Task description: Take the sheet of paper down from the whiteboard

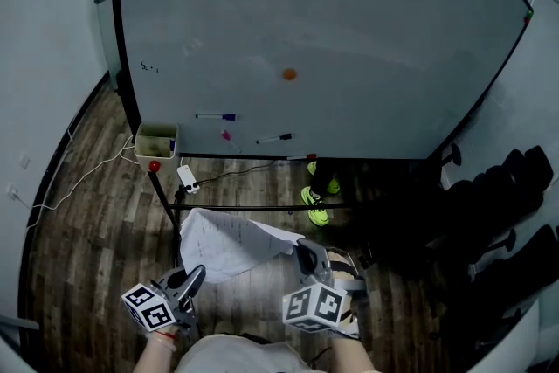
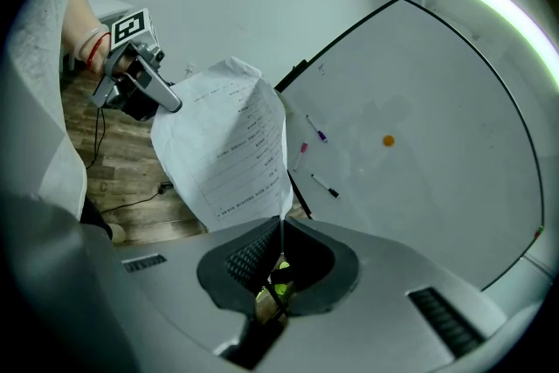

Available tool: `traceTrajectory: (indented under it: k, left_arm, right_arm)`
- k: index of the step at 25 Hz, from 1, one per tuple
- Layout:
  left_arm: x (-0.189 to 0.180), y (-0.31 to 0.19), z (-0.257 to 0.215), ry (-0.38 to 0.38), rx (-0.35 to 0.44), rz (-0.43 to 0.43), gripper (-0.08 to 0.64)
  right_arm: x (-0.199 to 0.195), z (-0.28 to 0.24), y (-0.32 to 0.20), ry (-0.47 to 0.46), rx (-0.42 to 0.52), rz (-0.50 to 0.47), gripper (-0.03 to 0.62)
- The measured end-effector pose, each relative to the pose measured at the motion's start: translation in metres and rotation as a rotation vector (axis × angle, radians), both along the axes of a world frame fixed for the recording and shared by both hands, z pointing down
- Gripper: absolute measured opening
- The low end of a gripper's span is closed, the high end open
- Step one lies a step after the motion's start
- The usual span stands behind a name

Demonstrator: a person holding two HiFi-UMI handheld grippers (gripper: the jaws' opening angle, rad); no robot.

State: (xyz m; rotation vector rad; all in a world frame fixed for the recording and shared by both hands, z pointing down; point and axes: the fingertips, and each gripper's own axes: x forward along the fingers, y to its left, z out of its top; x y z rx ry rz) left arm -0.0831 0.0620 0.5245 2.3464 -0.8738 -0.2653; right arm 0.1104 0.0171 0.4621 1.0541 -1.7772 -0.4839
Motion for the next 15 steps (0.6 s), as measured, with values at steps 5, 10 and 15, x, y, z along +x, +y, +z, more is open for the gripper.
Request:
traceTrajectory:
  k: [5,10,15]
  left_arm:
    - [-0.002,0.004,0.005,0.01,-0.013,0.005,0.015]
    - [-0.002,0.009,0.007,0.012,-0.017,0.007,0.015]
    - [-0.004,0.013,0.01,0.014,-0.025,0.003,0.015]
  right_arm:
    - [-0.005,0.009,0.005,-0.006,-0.025,-0.003,0.025]
    - [-0.006,0.009,0.008,-0.008,-0.028,-0.005,0.025]
    - [-0.012,0.011,0.011,-0.003,-0.034,-0.024,0.025]
